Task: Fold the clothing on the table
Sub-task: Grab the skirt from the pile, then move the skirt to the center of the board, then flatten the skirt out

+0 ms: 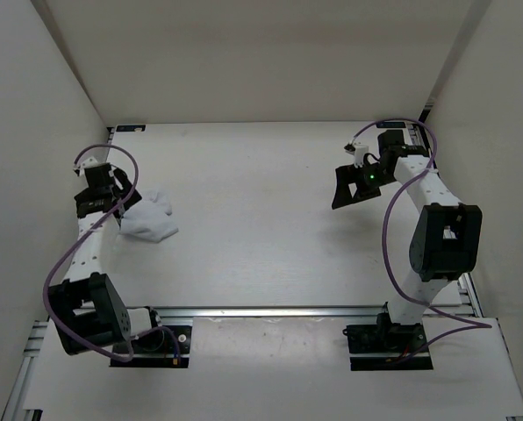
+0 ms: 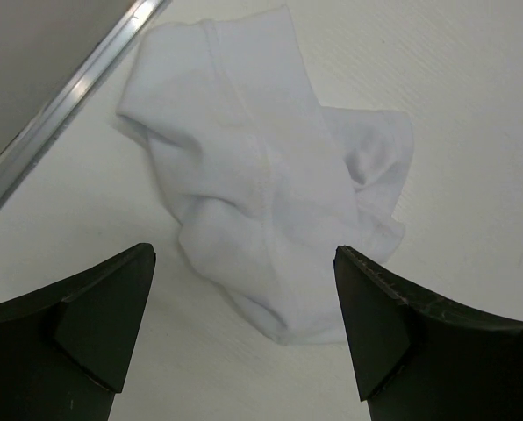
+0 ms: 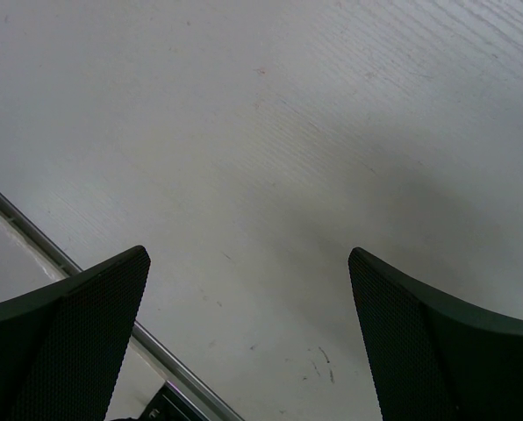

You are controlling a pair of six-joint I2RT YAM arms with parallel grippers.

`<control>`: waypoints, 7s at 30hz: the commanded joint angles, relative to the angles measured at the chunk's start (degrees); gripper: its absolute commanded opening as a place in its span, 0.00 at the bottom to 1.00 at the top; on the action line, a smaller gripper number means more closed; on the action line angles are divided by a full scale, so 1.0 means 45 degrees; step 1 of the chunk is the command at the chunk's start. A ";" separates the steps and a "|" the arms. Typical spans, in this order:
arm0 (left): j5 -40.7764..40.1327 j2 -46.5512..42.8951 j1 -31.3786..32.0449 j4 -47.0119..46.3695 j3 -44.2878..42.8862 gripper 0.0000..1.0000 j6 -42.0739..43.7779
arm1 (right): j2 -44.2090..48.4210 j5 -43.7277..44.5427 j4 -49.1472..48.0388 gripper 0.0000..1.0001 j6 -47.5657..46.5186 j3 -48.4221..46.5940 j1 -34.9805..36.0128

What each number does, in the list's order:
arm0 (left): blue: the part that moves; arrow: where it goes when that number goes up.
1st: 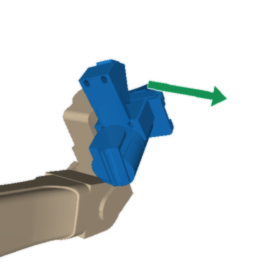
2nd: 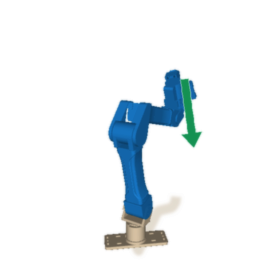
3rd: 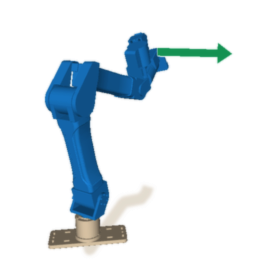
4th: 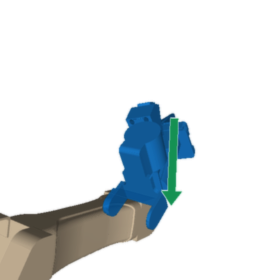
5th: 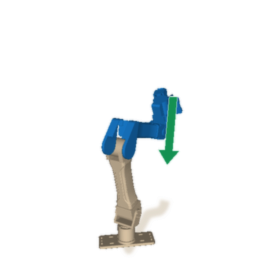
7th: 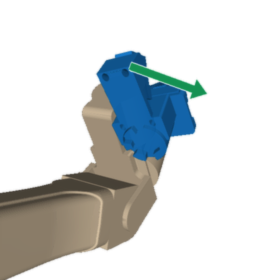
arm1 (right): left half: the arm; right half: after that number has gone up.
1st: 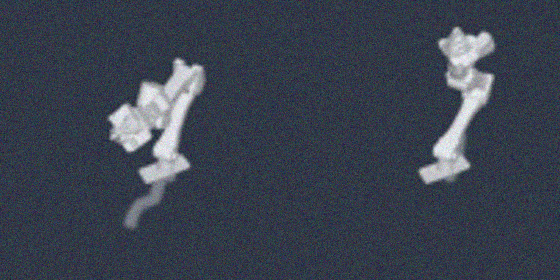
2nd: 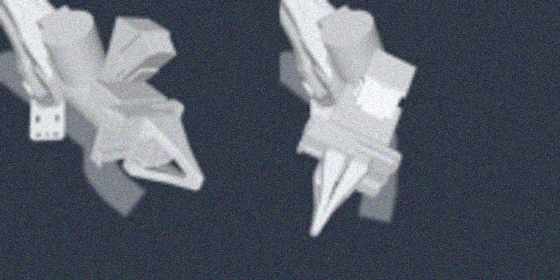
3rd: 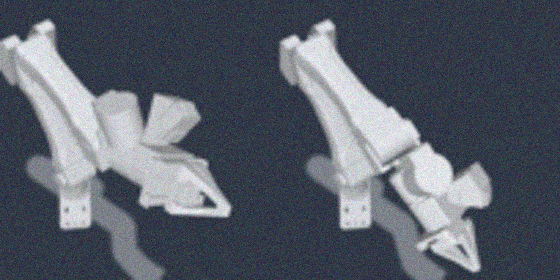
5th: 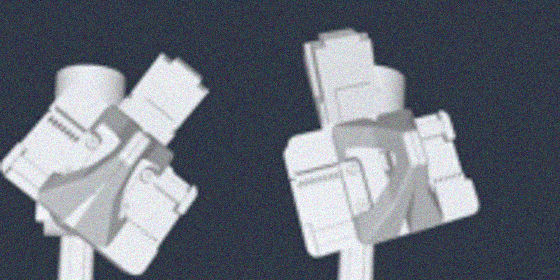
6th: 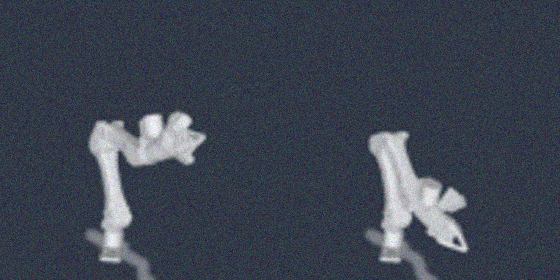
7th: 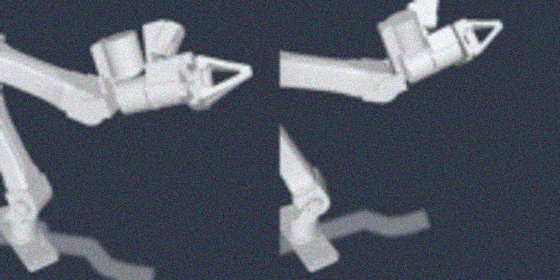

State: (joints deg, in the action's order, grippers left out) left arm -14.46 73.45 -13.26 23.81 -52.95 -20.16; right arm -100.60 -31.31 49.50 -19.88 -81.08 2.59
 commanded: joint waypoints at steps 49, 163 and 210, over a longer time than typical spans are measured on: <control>0.0439 0.0138 -0.0373 0.0724 -0.1026 0.85 0.0850 | 0.0695 -0.0719 -0.0043 0.99 0.0219 0.0186 -0.0244; -0.1884 1.1098 0.8981 0.4259 -1.1904 0.95 0.2879 | 0.1084 -0.0932 0.0114 0.99 -0.0154 -0.0088 -0.0556; 0.2237 -0.6437 0.3841 0.2167 0.3270 0.99 -0.2219 | 0.0461 -0.2024 0.1029 0.99 -0.0970 -0.0048 0.0576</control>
State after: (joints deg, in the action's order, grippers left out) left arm -10.31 44.62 0.91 29.32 -40.62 -31.29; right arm -97.89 -36.12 50.46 -21.47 -79.33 4.45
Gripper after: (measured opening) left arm 0.973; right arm 0.994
